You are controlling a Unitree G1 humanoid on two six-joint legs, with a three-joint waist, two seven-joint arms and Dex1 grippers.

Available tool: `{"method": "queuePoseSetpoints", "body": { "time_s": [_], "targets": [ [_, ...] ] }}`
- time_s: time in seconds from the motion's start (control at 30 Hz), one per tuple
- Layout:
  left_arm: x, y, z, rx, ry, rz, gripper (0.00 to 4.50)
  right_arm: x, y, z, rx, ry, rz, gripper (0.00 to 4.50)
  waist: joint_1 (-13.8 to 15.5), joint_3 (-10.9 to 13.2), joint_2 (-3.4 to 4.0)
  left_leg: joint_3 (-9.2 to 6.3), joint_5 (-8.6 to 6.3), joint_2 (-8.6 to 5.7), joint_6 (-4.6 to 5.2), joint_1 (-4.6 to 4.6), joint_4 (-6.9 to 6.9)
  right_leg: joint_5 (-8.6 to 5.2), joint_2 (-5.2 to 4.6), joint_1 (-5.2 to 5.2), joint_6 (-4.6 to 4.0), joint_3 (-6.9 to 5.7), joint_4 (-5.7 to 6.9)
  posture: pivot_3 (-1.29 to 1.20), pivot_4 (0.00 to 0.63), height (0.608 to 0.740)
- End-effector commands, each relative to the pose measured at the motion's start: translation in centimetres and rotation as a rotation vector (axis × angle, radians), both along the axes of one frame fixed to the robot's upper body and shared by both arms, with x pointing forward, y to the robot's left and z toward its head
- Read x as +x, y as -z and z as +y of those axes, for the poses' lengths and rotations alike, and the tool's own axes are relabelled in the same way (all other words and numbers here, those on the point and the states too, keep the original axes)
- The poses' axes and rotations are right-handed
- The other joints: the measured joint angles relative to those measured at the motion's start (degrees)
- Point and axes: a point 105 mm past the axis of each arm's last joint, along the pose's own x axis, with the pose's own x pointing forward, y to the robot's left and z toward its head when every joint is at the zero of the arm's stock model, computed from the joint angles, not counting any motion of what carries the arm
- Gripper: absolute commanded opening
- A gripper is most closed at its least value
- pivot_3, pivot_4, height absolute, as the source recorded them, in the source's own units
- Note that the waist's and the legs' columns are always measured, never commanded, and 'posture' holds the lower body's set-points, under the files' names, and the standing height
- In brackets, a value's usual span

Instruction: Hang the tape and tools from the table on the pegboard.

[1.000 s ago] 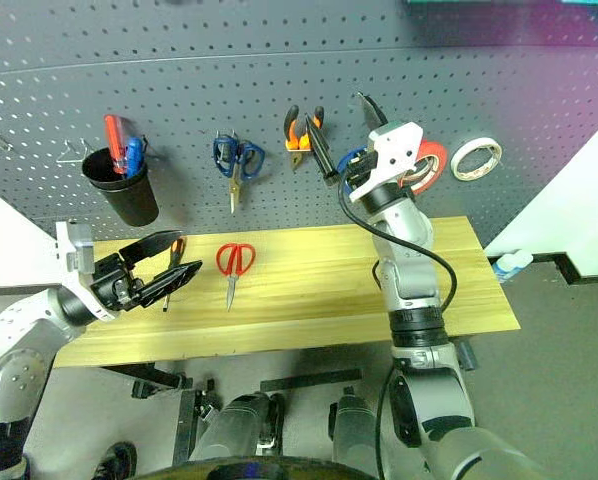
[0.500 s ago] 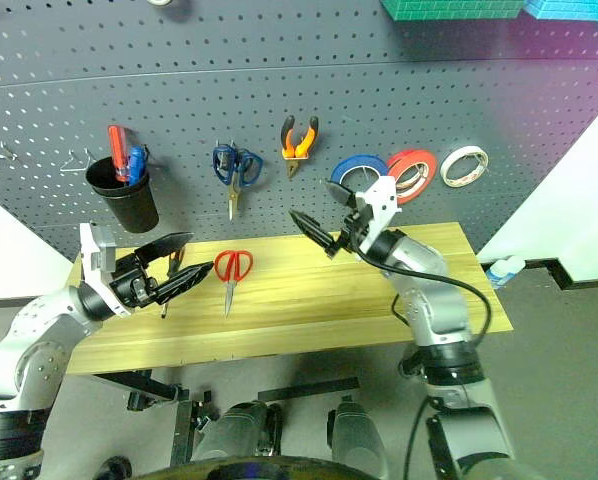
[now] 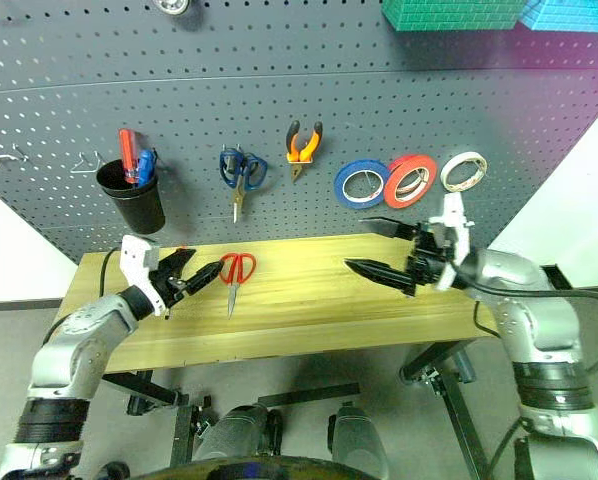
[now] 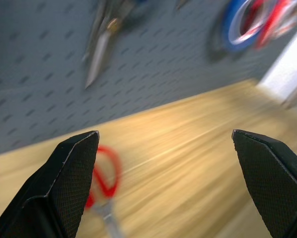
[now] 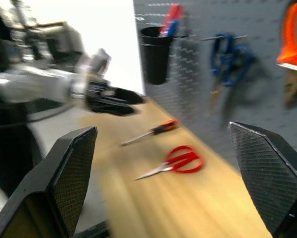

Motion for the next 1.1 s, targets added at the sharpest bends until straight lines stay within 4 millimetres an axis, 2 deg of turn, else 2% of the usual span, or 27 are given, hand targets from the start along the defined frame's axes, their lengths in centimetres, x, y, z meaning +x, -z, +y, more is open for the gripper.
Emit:
{"method": "queuePoseSetpoints", "body": {
  "time_s": [0.03, 0.17, 0.23, 0.33, 0.43, 0.63, 0.73, 0.9, 0.97, 1.1],
  "targets": [
    [0.6, 0.6, -0.5, 0.049, -0.031, 0.028, 4.50, -1.7, -0.3, -1.1, 0.010, -0.078, -0.039, 4.45, -0.08, -0.04, 0.02, 0.00, 0.00, 0.00, 0.00, 0.00, 0.00, 0.00, 0.00, 0.00, 0.00, 0.00, 0.00, -0.07, 0.030, 0.723],
    [1.5, 1.3, -0.5, 0.111, -0.090, 0.038, 4.50, -2.7, 2.4, -1.8, -0.073, -0.072, -0.050, 4.45, -0.09, -0.09, 0.09, 0.00, -0.01, 0.01, 0.00, 0.00, -0.02, 0.00, -0.01, -0.02, 0.00, 0.00, 0.00, -0.07, 0.031, 0.723],
    [2.1, 1.6, -0.1, 0.115, -0.141, 0.061, 4.50, -3.3, 3.9, -2.0, -0.075, -0.076, 0.017, 4.45, -0.06, -0.16, 0.13, 0.01, -0.01, 0.02, 0.00, 0.00, 0.01, 0.00, -0.02, 0.00, 0.00, 0.00, 0.00, -0.07, 0.031, 0.723],
    [2.9, 2.2, 0.7, 0.151, -0.213, 0.102, 4.50, -3.0, 4.7, -2.2, -0.045, -0.013, 0.006, 4.45, -0.15, -0.22, 0.17, 0.00, -0.01, 0.01, 0.00, 0.02, 0.06, 0.01, -0.01, 0.05, 0.02, -0.01, 0.00, -0.07, 0.028, 0.723],
    [3.3, 2.6, 0.2, 0.205, -0.233, 0.107, 4.50, -3.0, 6.1, -2.5, -0.057, 0.019, 0.021, 4.45, -0.14, -0.29, 0.23, 0.00, -0.01, 0.02, 0.00, 0.03, 0.06, 0.02, -0.01, 0.04, 0.03, 0.00, 0.00, -0.07, 0.026, 0.723],
    [3.5, 4.0, -1.9, 0.219, -0.266, 0.238, 4.50, -2.7, 7.3, -3.2, -0.099, 0.082, 0.005, 4.45, -0.01, -0.36, 0.28, 0.00, -0.02, 0.00, 0.00, 0.03, 0.12, 0.03, -0.02, 0.09, 0.05, -0.02, 0.00, -0.08, 0.029, 0.723],
    [3.5, 4.3, -2.8, 0.251, -0.252, 0.238, 4.50, -2.7, 7.6, -3.1, -0.068, 0.127, 0.005, 4.45, -0.15, -0.37, 0.28, 0.00, -0.03, 0.00, 0.00, 0.02, 0.12, 0.03, -0.01, 0.09, 0.06, -0.03, 0.00, -0.09, 0.031, 0.723],
    [3.6, 5.1, -2.7, 0.262, -0.308, 0.277, 4.50, -3.6, 9.3, -2.9, -0.054, 0.175, 0.030, 4.45, -0.22, -0.42, 0.36, 0.00, -0.03, 0.00, -0.01, 0.03, 0.12, 0.03, -0.01, 0.09, 0.06, -0.02, 0.00, -0.10, 0.035, 0.723],
    [3.7, 5.3, -2.6, 0.315, -0.312, 0.272, 4.50, -3.7, 9.9, -3.6, -0.051, 0.204, 0.038, 4.45, -0.25, -0.43, 0.35, 0.00, -0.03, 0.00, -0.01, 0.04, 0.13, 0.03, -0.01, 0.10, 0.06, -0.01, 0.00, -0.09, 0.033, 0.723],
    [4.2, 5.8, -2.3, 0.277, -0.349, 0.308, 4.50, -3.9, 10.7, -5.1, -0.043, 0.225, 0.057, 4.45, -0.18, -0.43, 0.36, 0.00, -0.06, 0.00, -0.03, 0.10, 0.18, 0.04, -0.01, 0.20, 0.08, -0.03, 0.00, -0.11, 0.046, 0.723]
  ]
}}
